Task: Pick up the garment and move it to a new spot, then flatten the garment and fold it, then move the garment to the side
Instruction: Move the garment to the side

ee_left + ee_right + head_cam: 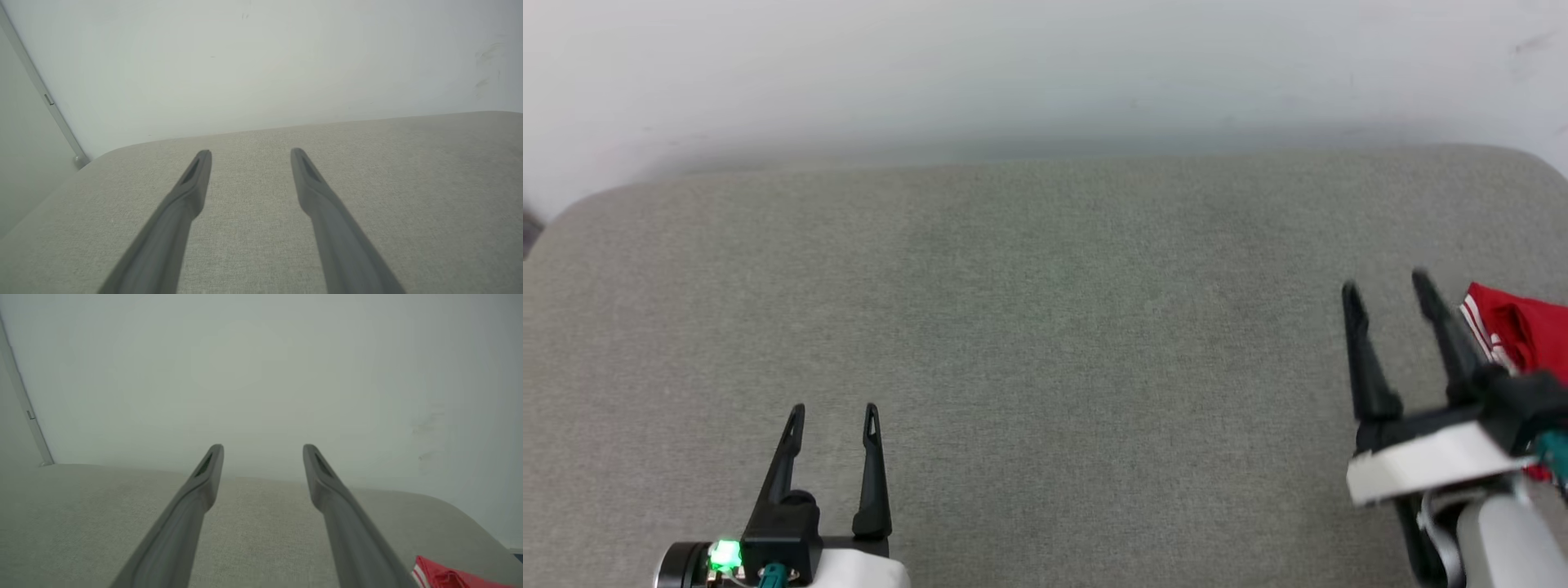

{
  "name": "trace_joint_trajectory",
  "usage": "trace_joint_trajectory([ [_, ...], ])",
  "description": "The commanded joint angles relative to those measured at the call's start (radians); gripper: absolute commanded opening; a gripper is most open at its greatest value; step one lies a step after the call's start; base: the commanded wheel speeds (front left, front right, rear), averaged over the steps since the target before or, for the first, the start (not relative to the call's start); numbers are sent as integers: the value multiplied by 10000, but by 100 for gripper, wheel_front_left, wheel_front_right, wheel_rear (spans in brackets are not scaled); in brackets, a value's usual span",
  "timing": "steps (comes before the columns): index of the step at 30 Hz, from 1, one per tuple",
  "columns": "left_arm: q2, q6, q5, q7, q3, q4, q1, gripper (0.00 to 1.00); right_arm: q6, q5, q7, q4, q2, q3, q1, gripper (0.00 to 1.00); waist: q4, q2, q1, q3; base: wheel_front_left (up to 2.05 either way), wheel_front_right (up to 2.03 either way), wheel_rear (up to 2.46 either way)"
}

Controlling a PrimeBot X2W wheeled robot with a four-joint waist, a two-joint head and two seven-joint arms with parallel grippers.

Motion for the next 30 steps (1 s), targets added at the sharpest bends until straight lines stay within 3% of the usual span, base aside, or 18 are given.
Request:
trace_joint_trajectory([
  [1, -40, -53, 69, -20, -23, 32, 180, 100, -8, -67, -13, -107, 103, -55, 345, 100, 106, -1, 1, -145, 0, 0, 0],
  [10, -66, -82, 81, -20, -104, 192, 545, 100, -8, -277, -14, -592, 801, -802, 2233, 100, 210, -1, 1, -635, 0, 0, 0],
  [30, -147, -426, -69, -20, -37, 265, 1058, 100, -8, -150, -14, -1492, 1016, -876, 4012, 100, 251, -1, 1, -1142, 0, 0, 0],
])
